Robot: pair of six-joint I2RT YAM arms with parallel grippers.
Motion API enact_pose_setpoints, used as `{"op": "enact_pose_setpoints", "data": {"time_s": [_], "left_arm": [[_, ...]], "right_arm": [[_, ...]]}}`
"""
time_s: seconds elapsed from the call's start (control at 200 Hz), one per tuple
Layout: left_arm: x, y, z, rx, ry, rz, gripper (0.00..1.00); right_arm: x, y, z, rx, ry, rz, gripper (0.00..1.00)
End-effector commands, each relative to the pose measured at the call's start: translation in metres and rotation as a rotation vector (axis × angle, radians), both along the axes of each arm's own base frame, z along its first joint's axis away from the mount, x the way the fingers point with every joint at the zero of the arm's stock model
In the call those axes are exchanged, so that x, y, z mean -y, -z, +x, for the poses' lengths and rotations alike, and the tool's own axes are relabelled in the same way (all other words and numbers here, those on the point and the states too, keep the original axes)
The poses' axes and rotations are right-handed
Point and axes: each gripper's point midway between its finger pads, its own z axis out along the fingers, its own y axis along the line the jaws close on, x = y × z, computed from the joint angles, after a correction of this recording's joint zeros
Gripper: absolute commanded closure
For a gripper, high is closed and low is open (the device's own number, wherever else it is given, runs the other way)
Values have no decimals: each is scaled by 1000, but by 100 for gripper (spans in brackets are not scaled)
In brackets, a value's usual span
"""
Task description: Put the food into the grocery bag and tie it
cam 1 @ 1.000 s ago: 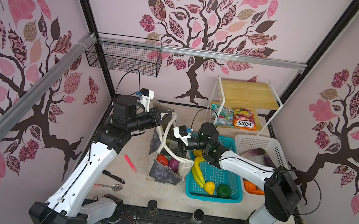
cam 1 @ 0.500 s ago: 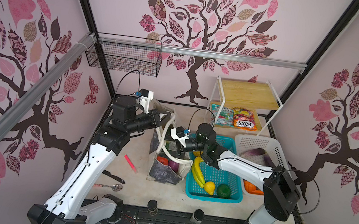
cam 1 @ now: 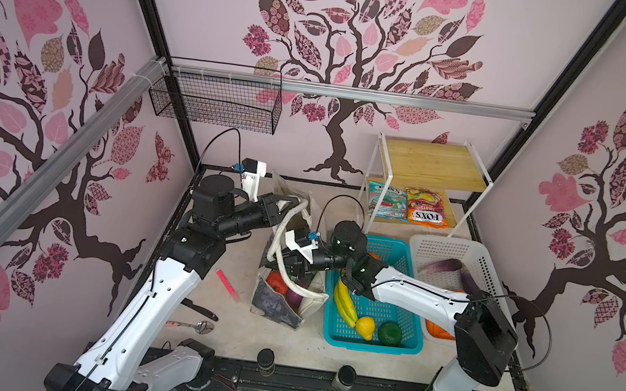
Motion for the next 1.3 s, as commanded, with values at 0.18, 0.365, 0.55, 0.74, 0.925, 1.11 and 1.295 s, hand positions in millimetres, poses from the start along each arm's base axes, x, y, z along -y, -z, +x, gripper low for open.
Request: {"op": "enact_pose_setpoints", "data": {"time_s": [0.18, 0.365, 0.55, 0.74, 0.925, 1.11, 1.295], "left_arm": [[-60, -1, -3, 29, -311, 189, 100], [-97, 3, -9, 6, -447, 230, 100], [-131, 0, -13, -13, -521, 191, 100], [-143, 4, -15, -29, -544, 198, 100], [-164, 5, -13, -47, -624, 256, 100], [-206, 14, -9, -94, -779, 322, 100], [-235, 17, -13, -111, -918, 432, 100]], "right_arm": [[29, -6, 46, -44, 328, -35, 97], [59, 3, 77, -53, 586, -130, 99], [94, 4, 103, -117, 779, -153, 100], [114, -19, 119, -186, 872, 2, 100], [144, -42, 163, -290, 1092, 132, 100], [140, -57, 170, -348, 1097, 163, 100], [175, -47, 177, -390, 1264, 178, 100]]}}
